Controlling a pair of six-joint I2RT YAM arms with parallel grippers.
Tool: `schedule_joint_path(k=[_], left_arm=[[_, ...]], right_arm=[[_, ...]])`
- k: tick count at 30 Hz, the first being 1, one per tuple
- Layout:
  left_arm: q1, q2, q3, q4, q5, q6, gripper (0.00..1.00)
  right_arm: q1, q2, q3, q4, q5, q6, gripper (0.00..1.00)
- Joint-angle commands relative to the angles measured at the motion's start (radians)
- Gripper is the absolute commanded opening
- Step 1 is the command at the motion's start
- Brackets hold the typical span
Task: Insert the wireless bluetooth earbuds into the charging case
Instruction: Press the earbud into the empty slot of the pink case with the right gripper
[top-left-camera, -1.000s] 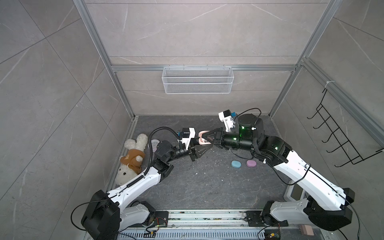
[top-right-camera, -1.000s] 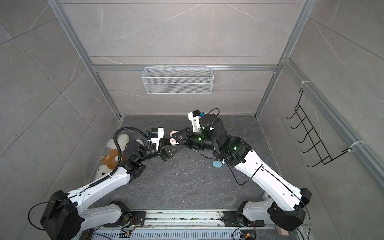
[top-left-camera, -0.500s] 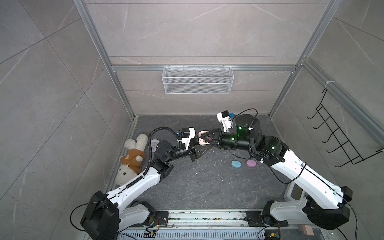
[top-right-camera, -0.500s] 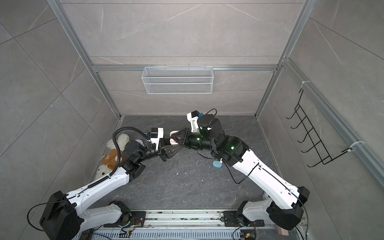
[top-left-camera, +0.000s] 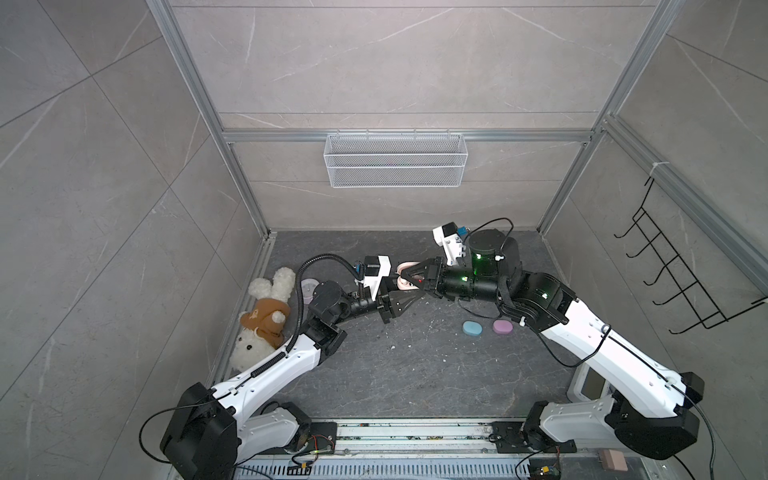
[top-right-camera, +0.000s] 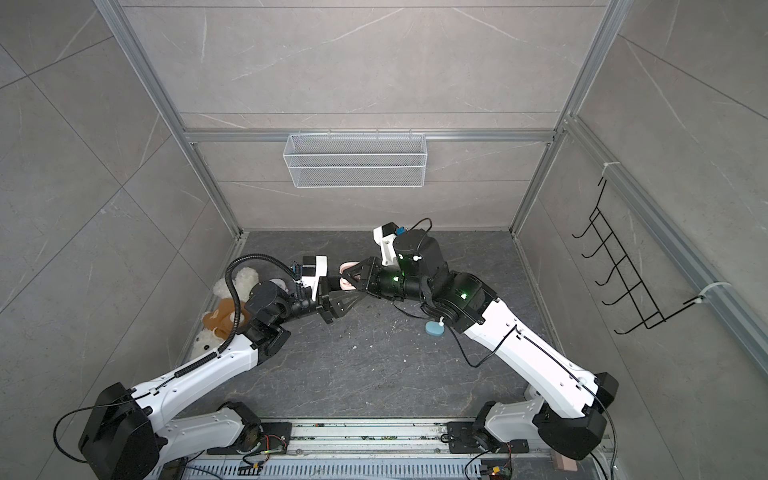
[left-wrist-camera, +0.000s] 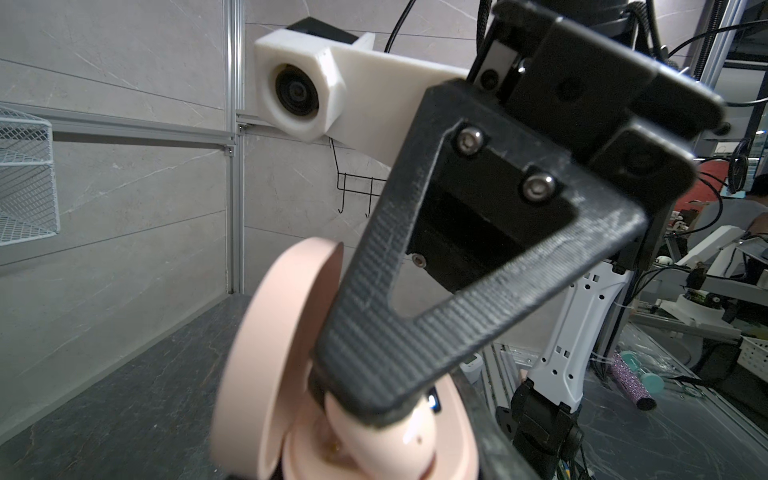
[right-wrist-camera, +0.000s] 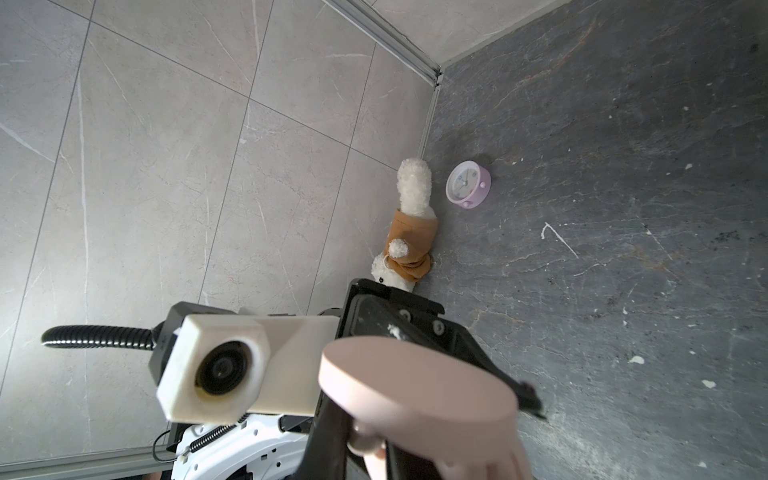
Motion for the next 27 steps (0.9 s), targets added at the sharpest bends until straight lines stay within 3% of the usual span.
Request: schedule_joint_path(k=[1,27], left_arm=[[-0.003,-0.035,0.036,0.037,0.012,0.031,0.19],[-0.003,-0.047,0.036,0.029,0.004,0.037,0.19]], right_arm=[[0.011,-0.013,0.006,-0.028,0.012,-0.002,0.17],[0.016,-0.013,0.038,-0.093,0.046,-0.016,0.29]])
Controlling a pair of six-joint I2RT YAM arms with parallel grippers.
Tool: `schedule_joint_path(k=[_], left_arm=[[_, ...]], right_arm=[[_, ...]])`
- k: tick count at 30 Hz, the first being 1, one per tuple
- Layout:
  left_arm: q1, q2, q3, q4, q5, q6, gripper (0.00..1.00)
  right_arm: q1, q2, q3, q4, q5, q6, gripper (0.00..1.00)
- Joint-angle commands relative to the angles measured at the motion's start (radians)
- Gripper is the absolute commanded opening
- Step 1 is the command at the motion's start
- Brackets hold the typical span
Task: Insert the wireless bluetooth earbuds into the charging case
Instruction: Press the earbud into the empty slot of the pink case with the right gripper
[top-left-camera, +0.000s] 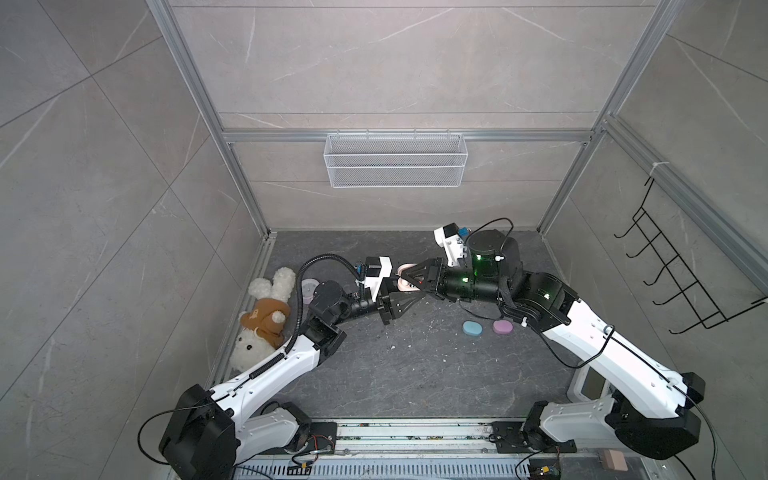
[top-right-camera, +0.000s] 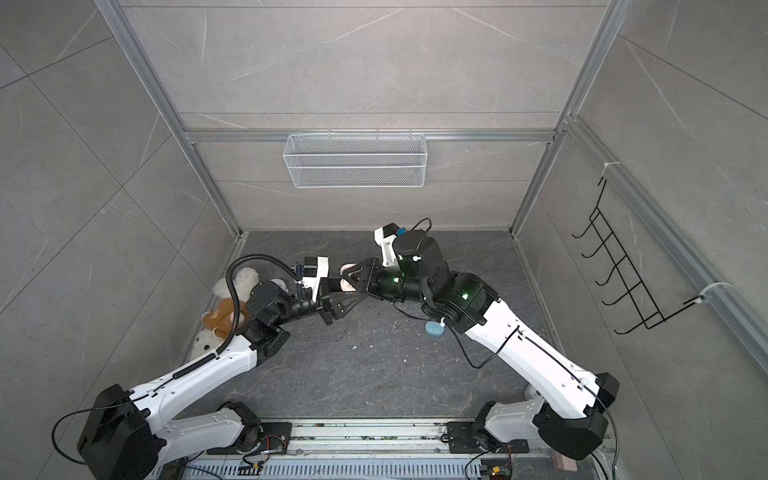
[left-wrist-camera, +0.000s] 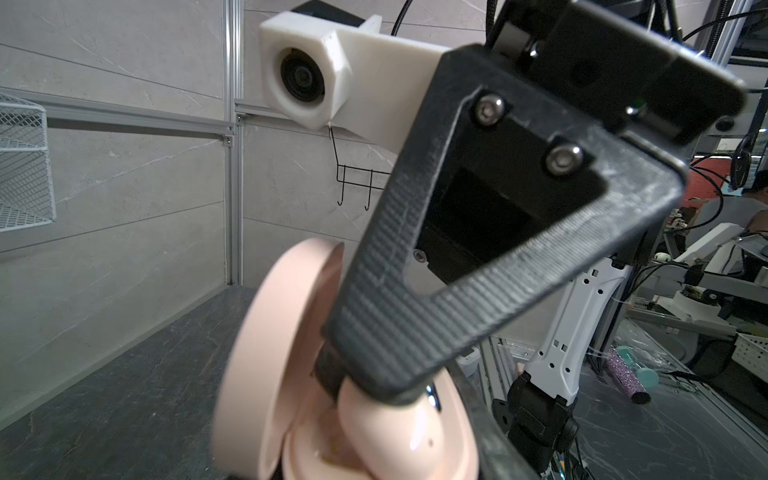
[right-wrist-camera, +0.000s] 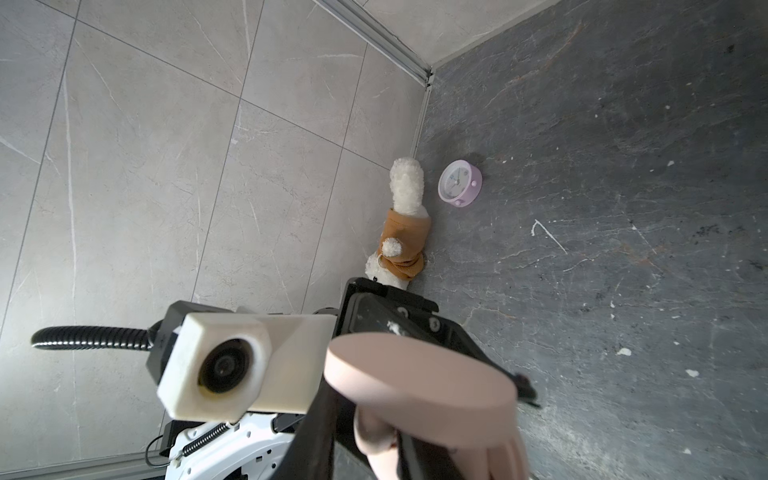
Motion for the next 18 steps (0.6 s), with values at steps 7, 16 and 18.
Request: schedule_joint_path(k=[7,16,18], left_arm=[[-0.003,-0.04,0.037,0.058,0.0,0.031,0.2],[-0.003,-0.039,0.04,0.049,-0.002,0.033,0.2],[-0.003,-0.039,0.04,0.049,-0.001,0.033,0.2]], right_arm=[[0.008,-0.02,0.037,-0.09,0.033,-0.02,0.32],[0.021,-0.022,0.074,-0.128,0.045,-0.029,0.33],[0.023,-0.025,0.079,-0.14,0.05,-0.03,0.33]])
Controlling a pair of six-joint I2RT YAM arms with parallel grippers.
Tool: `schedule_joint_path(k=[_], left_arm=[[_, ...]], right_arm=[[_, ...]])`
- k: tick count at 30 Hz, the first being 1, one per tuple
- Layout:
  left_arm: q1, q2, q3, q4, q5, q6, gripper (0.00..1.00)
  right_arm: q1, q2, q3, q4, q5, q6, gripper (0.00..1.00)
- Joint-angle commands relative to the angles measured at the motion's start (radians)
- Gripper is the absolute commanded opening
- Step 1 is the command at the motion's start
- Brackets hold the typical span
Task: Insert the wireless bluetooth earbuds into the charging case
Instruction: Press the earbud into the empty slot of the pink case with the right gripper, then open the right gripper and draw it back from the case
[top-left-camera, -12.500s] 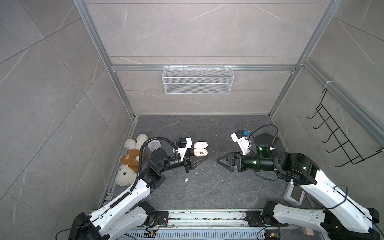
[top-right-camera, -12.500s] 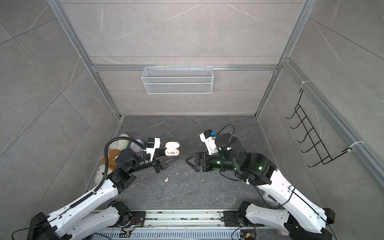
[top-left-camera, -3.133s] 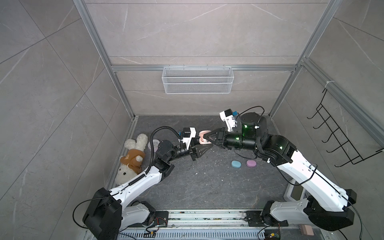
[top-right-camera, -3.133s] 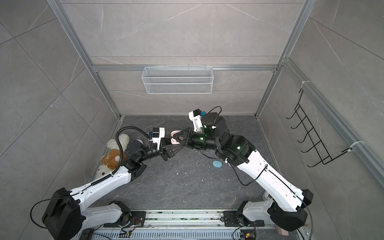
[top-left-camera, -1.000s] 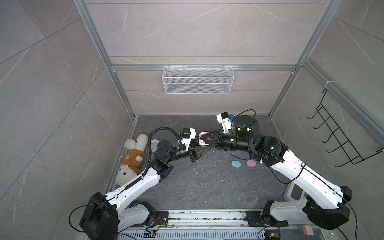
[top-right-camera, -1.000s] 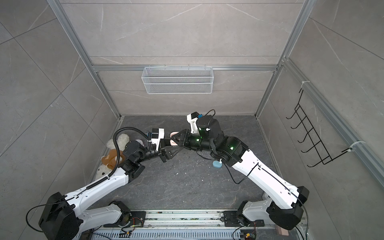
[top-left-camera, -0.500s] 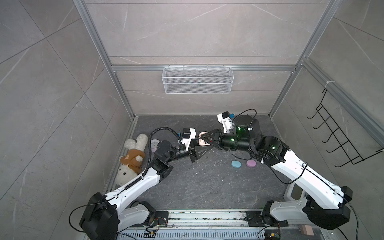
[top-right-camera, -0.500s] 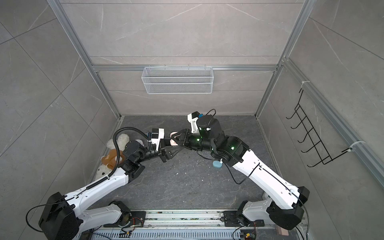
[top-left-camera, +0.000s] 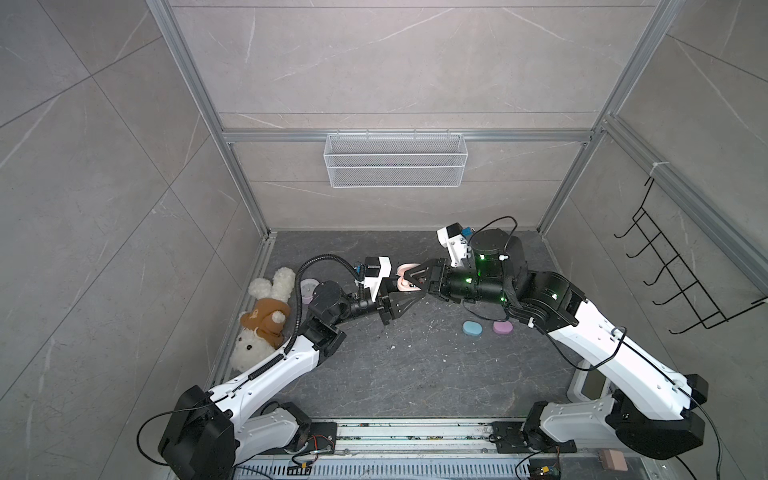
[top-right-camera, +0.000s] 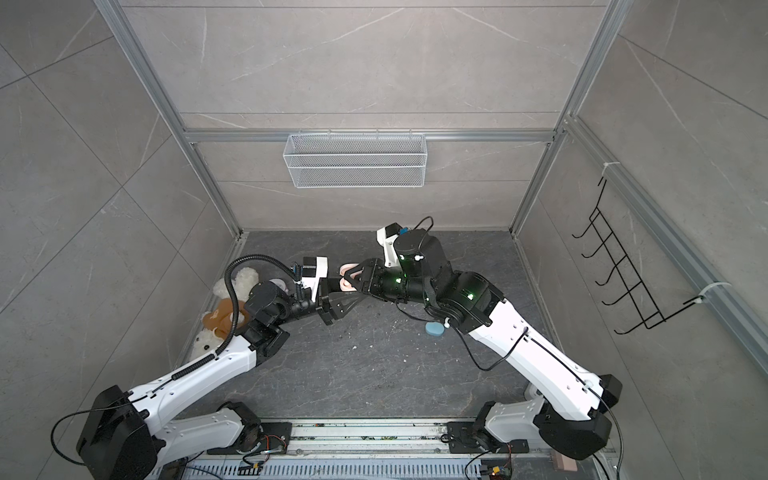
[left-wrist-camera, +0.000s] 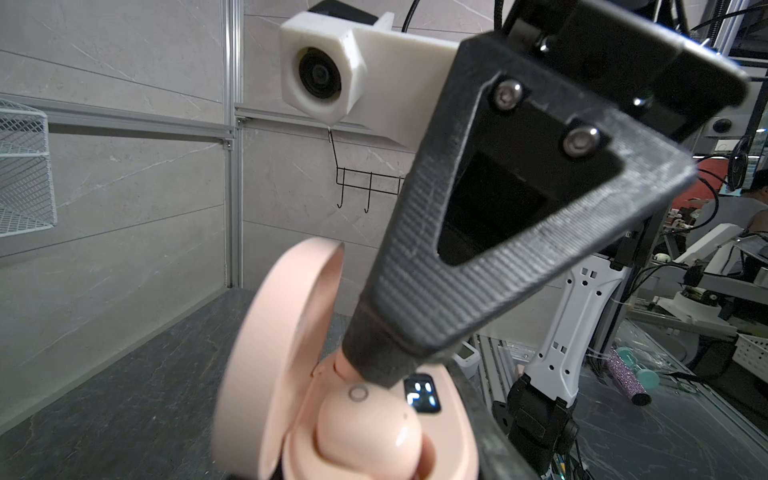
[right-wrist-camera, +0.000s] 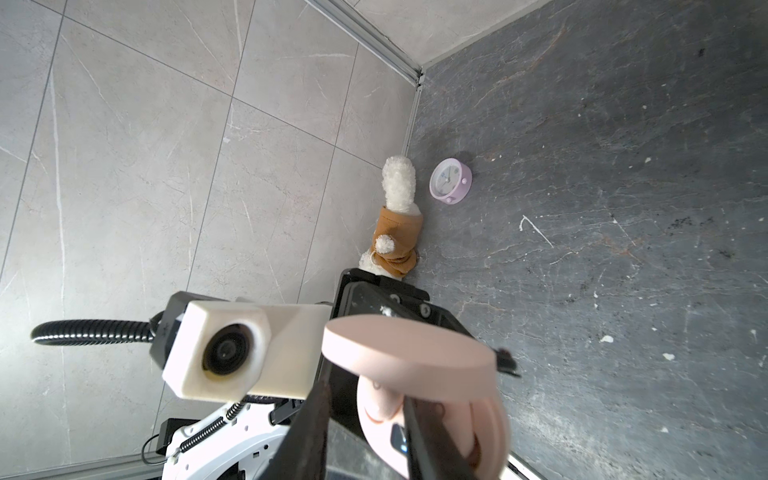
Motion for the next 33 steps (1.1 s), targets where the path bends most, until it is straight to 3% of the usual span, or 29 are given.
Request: schedule_joint_path(k=[1,16,22,26,33], left_arm=[[-0.002,-0.033,0.041,0.049,0.0,0.033,0.2],[-0.002,-0.058,0.044,-0.027,0.012,0.057,0.2],[-0.003,-0.078,0.042,-0.085,0.036,0.072,0.2],[-0.009,-0.094,0.036,-0.113,0.051,0.074,0.2],[-0.028,-0.133,0.012,-0.143,0.064,0.068,0.2]], right_arm=[[0.01,-0.023,0.031,-0.064,0.022,-0.023,0.34],[0.041,0.032,0.284,-0.394,0.032,-0.146,0.5],[0.037,0.067,0.398,-0.542,0.092,-0.181,0.57],[-0.008,0.12,0.507,-0.66,0.147,-0.193,0.57],[-0.092,0.282,0.729,-0.768,0.097,-0.245,0.56]])
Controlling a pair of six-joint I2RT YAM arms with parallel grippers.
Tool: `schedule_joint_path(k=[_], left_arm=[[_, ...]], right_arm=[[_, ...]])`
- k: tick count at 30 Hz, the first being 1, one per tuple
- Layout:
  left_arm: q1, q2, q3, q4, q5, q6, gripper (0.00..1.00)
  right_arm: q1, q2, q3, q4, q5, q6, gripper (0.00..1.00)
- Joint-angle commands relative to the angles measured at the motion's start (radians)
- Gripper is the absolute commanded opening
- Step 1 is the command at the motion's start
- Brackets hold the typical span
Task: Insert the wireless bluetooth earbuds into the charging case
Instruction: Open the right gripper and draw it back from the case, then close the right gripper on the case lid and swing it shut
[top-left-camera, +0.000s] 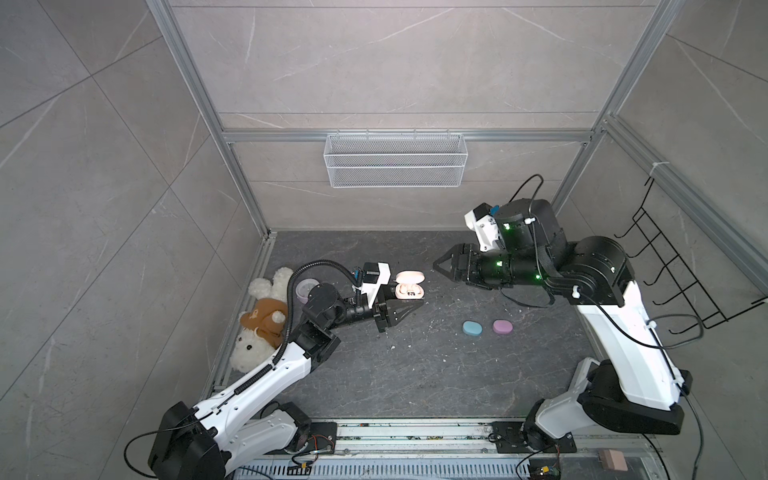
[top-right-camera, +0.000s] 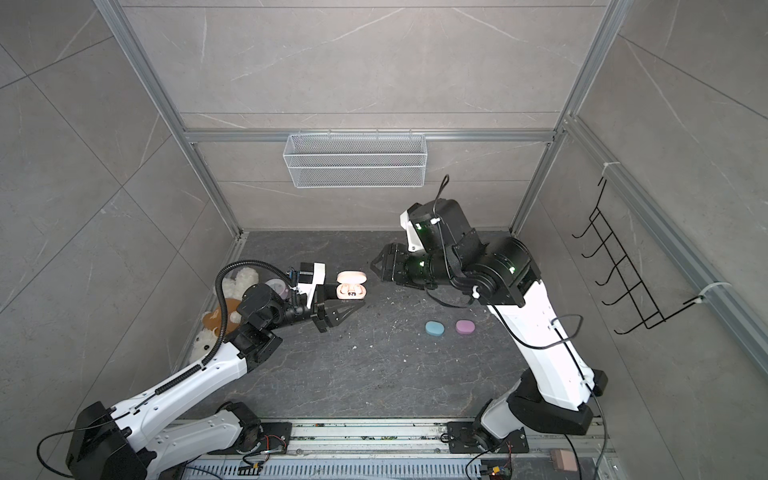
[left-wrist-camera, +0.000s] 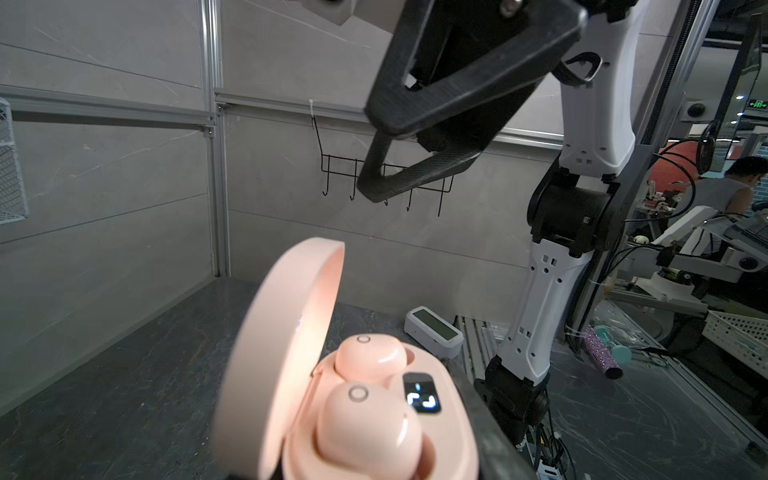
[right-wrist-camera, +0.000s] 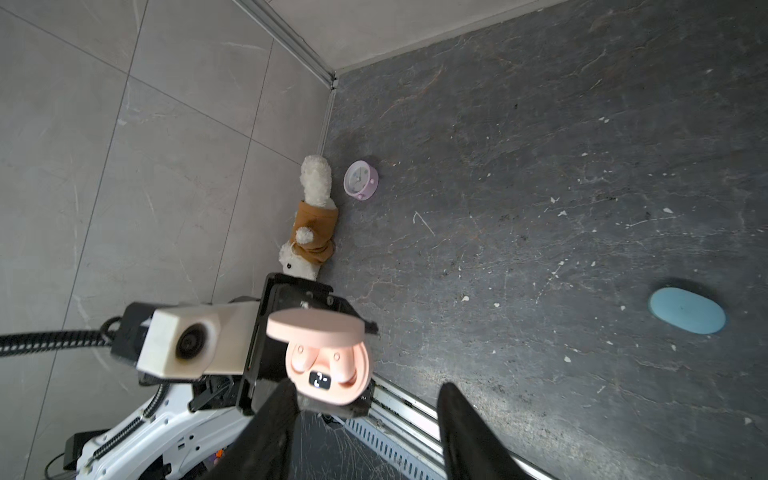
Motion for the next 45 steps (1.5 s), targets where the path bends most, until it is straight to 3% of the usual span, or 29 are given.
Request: schedule_joint_path(k=[1,9,17,45], left_arm=[[-0.008,-0.048,0.009,-0.003,0.035,0.035,0.2],[-0.015,-0.061,0.009,-0.044,0.049,0.068,0.2],[-0.015,-0.052,0.016,-0.039,0.047,0.07,0.2],[-0.015,-0.044,0.04,-0.071,0.018,0.094,0.2]], right_arm=[[-0.02,0.077,0.109,-0.089,-0.016,-0.051,0.56],[-0.026,0.243,0.308,-0.153,-0.157,-0.093,0.54],[-0.001,0.258,0.321,-0.176,-0.188,-0.112,0.53],[0.139,0.254,0.309,-0.278,-0.118,-0.097,0.48]])
